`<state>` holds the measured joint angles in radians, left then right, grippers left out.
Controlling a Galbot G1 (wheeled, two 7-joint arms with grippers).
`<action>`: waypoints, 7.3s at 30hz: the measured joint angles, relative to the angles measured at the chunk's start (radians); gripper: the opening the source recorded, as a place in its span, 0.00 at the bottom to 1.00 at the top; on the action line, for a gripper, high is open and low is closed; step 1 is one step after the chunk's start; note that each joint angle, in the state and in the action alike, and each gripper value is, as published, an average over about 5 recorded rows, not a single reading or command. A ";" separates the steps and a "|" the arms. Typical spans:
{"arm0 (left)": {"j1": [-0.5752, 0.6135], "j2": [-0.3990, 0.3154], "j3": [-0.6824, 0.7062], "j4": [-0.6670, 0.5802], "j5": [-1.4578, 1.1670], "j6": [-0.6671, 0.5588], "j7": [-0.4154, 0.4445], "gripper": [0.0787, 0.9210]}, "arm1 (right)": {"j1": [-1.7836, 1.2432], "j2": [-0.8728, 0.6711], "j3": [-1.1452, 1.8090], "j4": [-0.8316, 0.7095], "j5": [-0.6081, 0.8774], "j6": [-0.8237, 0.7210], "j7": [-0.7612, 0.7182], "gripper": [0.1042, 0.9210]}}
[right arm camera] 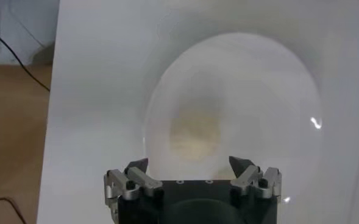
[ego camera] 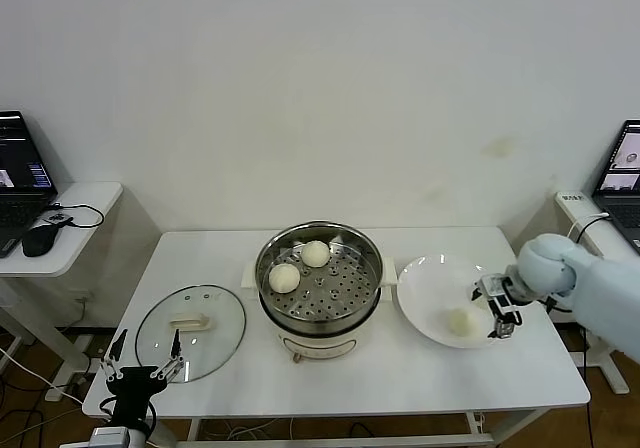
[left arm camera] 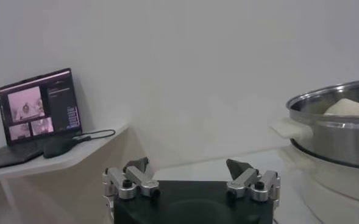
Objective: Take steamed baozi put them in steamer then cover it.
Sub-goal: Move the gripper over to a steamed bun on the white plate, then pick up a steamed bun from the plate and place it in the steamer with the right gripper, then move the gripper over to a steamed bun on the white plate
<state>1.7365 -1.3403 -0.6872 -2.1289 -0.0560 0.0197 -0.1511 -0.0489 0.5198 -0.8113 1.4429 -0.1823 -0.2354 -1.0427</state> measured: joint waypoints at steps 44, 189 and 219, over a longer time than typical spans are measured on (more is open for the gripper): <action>-0.013 0.004 -0.005 -0.009 -0.005 0.007 -0.001 0.88 | -0.009 0.102 0.049 -0.123 0.007 -0.021 -0.025 0.64; -0.037 0.014 -0.024 0.002 0.006 0.015 -0.003 0.88 | -0.082 0.258 0.324 -0.445 -0.282 0.118 -0.043 0.88; -0.051 0.016 -0.019 0.023 -0.001 0.016 -0.003 0.88 | -0.105 0.349 0.367 -0.585 -0.353 0.112 -0.006 0.68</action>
<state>1.6853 -1.3248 -0.7066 -2.1057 -0.0570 0.0357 -0.1542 -0.1544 0.8690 -0.4446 0.8575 -0.5356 -0.1234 -1.0488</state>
